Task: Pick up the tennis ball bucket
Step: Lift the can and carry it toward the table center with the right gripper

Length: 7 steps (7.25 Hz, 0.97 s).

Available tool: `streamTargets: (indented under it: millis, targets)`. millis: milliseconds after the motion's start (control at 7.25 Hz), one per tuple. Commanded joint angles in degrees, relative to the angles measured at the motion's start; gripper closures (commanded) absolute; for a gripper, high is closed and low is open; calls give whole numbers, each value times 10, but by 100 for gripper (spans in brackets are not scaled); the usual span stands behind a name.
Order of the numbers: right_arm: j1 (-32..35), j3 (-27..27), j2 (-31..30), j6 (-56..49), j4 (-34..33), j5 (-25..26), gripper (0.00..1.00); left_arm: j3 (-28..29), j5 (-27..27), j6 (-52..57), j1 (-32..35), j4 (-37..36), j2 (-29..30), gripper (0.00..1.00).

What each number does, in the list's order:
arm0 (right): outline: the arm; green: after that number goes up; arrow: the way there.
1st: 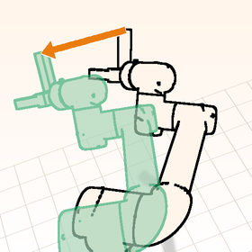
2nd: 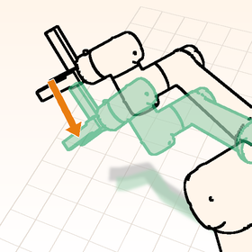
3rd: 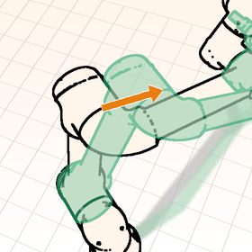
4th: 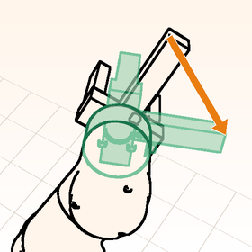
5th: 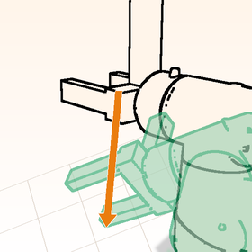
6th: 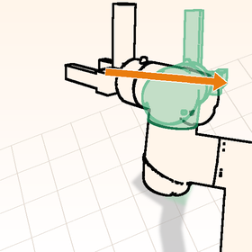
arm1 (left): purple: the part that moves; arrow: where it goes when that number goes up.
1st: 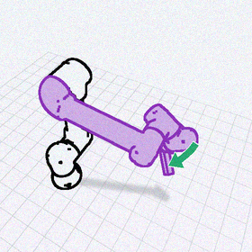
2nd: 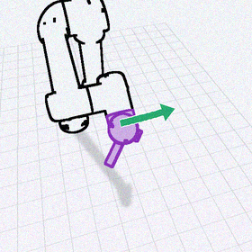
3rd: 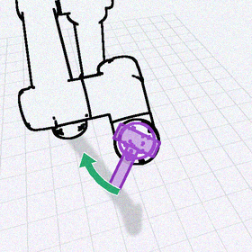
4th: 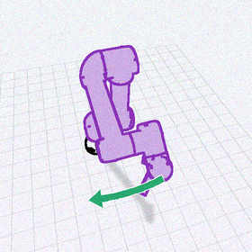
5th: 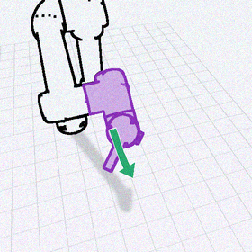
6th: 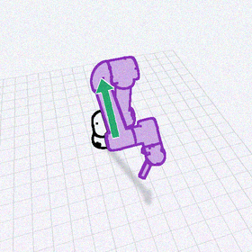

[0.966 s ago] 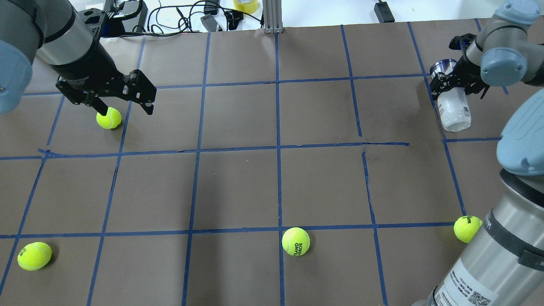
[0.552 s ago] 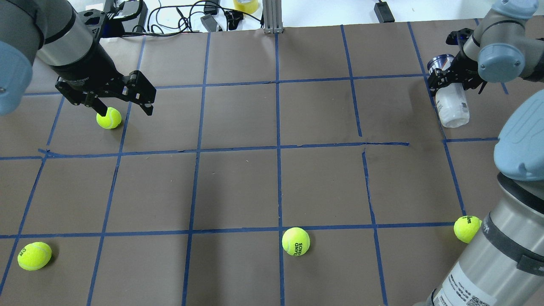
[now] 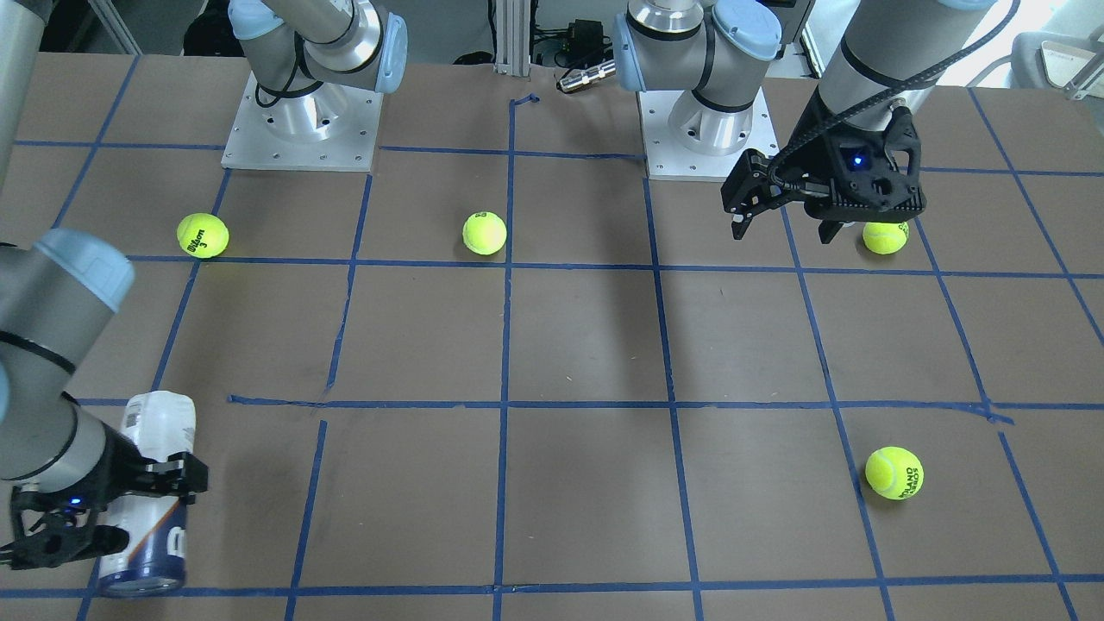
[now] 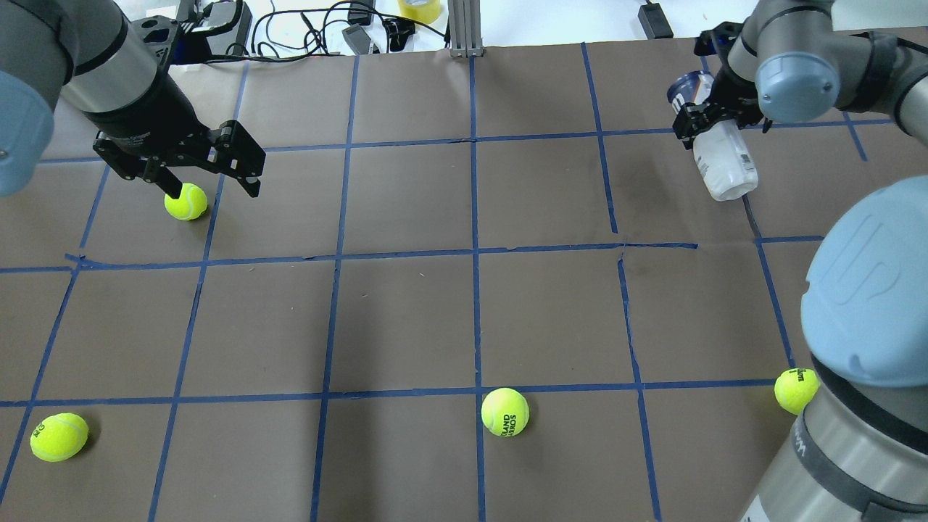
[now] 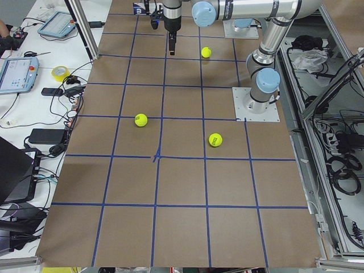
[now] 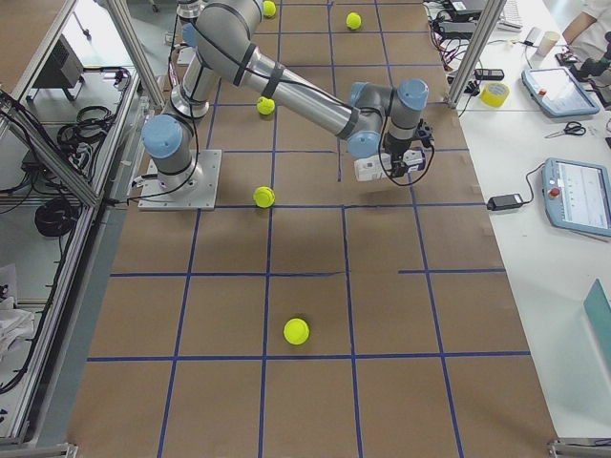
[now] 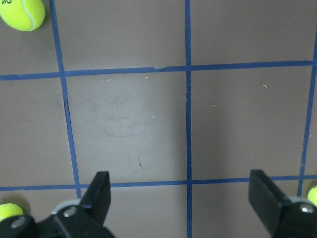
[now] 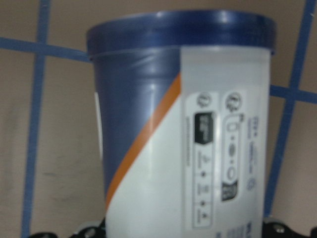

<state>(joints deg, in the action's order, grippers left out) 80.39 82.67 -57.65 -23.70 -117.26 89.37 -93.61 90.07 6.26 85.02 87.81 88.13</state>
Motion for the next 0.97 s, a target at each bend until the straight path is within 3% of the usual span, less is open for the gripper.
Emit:
streamTargets:
  millis: [0, 552, 828]
  targets:
    - [95, -3, -11, -80, -10, -1, 29, 5, -1, 2, -12, 3, -1, 0]
    - [228, 0, -11, -196, -69, 40, 29, 10, 0, 47, -49, 17, -3, 0]
    - [264, 1, -9, -240, -81, 41, 27, 9, -3, 66, -81, 17, -7, 0]
